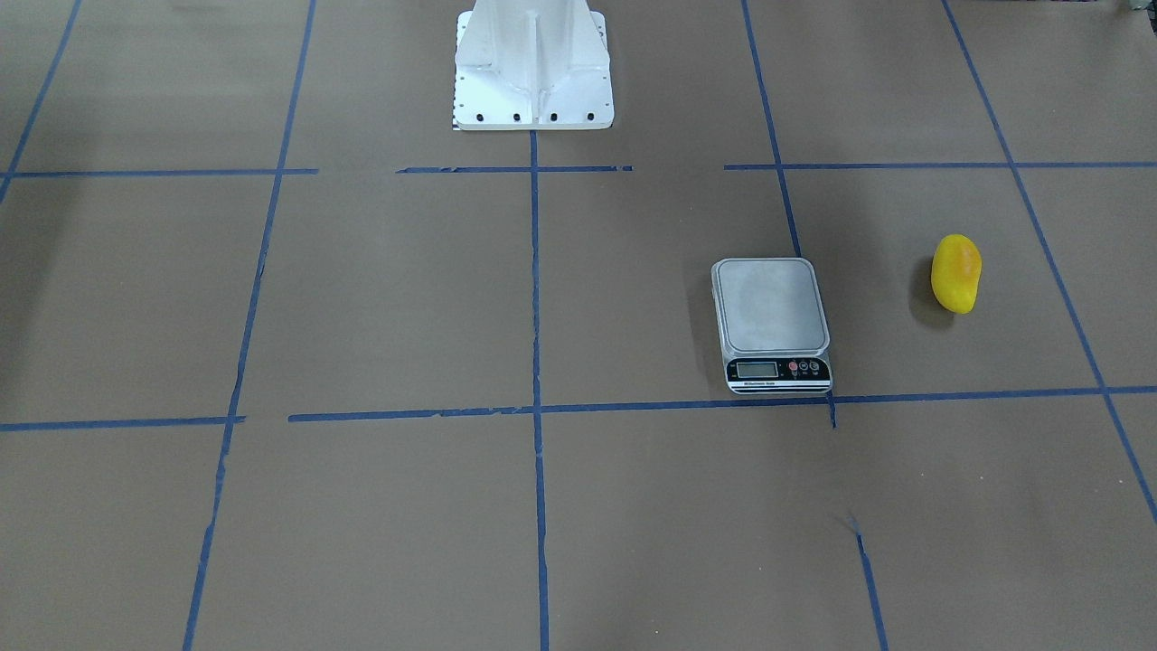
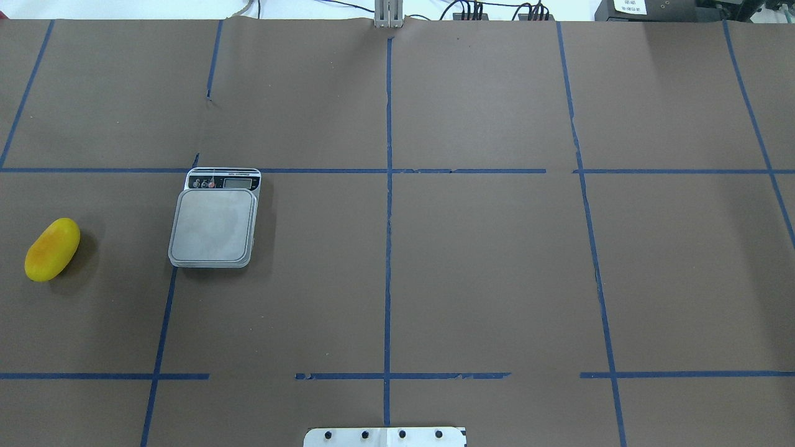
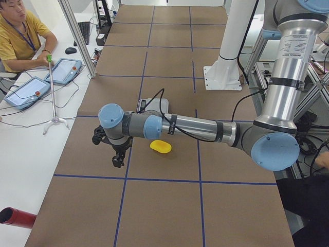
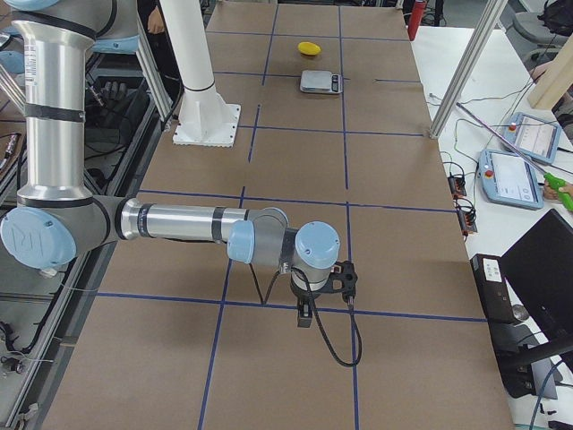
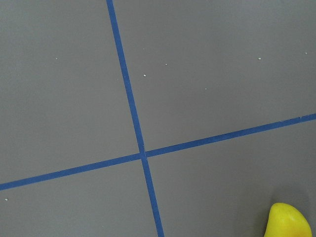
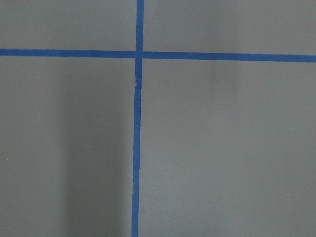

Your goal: Weigh mango

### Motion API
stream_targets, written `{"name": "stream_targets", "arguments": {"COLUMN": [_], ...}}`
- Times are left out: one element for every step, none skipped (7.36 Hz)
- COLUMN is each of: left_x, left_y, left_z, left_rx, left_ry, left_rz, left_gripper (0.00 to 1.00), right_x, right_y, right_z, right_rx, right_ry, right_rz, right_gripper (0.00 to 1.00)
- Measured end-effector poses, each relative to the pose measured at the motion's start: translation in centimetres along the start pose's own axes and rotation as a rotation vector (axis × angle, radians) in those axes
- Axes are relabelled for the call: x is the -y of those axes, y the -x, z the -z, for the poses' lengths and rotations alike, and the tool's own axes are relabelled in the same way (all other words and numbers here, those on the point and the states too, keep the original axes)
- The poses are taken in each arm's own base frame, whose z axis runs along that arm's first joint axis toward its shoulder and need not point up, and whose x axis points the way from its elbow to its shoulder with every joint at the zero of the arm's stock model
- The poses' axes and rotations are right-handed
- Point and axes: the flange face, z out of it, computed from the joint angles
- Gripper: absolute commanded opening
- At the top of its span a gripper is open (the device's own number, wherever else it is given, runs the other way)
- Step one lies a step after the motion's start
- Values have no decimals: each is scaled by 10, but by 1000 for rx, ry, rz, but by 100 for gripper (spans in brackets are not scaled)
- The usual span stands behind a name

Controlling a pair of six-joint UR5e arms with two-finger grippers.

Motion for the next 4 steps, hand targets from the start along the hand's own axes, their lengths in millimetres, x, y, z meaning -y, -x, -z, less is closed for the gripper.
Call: {"name": "stream_targets", "arguments": {"left_x": [-2,-1,-1,-5], "left_y": [-2,-6,-16,-28], "left_z": [0,-3,-14,-27], "left_rx": [4,6,3,-4], "left_ry": [-28,-52,-56,-49], "left_rz": [-32,-69,-108,-142], "left_gripper": [100,100,100,100], "right_x": [0,0,0,0], "right_y": [0,0,0,0], "right_z": [0,0,0,0], "right_rx": [0,0,0,1], "right_ry": [0,0,0,0], "right_rz": [0,0,0,0], "right_gripper": [100,100,100,100]}}
